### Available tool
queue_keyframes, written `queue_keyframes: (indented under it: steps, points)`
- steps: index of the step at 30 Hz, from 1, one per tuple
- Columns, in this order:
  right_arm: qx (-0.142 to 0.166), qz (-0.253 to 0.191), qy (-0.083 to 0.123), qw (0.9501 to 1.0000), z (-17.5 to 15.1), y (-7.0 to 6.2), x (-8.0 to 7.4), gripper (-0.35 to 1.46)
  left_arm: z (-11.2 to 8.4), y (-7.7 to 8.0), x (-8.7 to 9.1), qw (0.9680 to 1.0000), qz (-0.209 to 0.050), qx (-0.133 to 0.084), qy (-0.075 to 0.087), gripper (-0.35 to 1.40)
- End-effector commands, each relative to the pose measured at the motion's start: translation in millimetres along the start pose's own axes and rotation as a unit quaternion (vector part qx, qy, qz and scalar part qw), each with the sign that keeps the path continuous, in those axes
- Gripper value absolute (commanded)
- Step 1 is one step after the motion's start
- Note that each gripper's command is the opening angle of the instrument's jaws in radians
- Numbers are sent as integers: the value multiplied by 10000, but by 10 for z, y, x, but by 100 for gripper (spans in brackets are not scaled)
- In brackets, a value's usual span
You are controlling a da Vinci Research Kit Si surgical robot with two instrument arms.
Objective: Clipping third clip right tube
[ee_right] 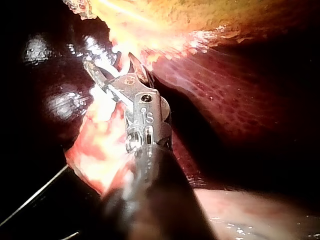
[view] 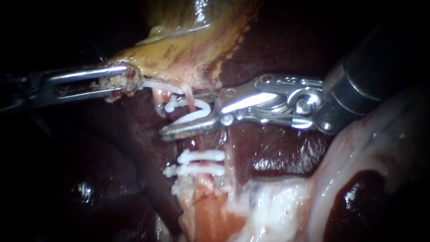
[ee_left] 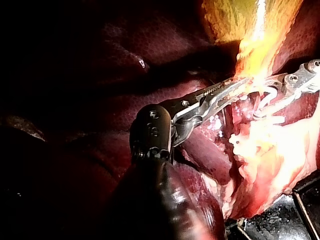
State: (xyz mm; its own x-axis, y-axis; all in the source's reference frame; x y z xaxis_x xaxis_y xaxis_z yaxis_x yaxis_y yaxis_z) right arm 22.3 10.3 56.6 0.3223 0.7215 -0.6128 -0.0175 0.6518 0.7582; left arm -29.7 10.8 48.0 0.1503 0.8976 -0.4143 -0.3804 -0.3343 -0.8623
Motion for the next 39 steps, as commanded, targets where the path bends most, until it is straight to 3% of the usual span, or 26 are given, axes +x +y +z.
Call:
queue_keyframes:
  steps: [1, 10, 18, 39]
  points:
    - [49, 15, 25, 10000, -1, -3, 3, 50, 0, -1, 0, 10000, 0, 2, -1, -35]
    - [353, 131, 121, 9992, -3, -28, 18, 50, 0, -6, 1, 10000, 30, -4, -5, -35]
    - [858, 360, 266, 9953, -11, -44, 41, 50, 0, -8, 1, 10000, 31, -6, -6, -35]
    - [921, 757, 307, 9924, -18, -38, 42, 36, 0, -9, 1, 10000, 30, -5, -5, -35]
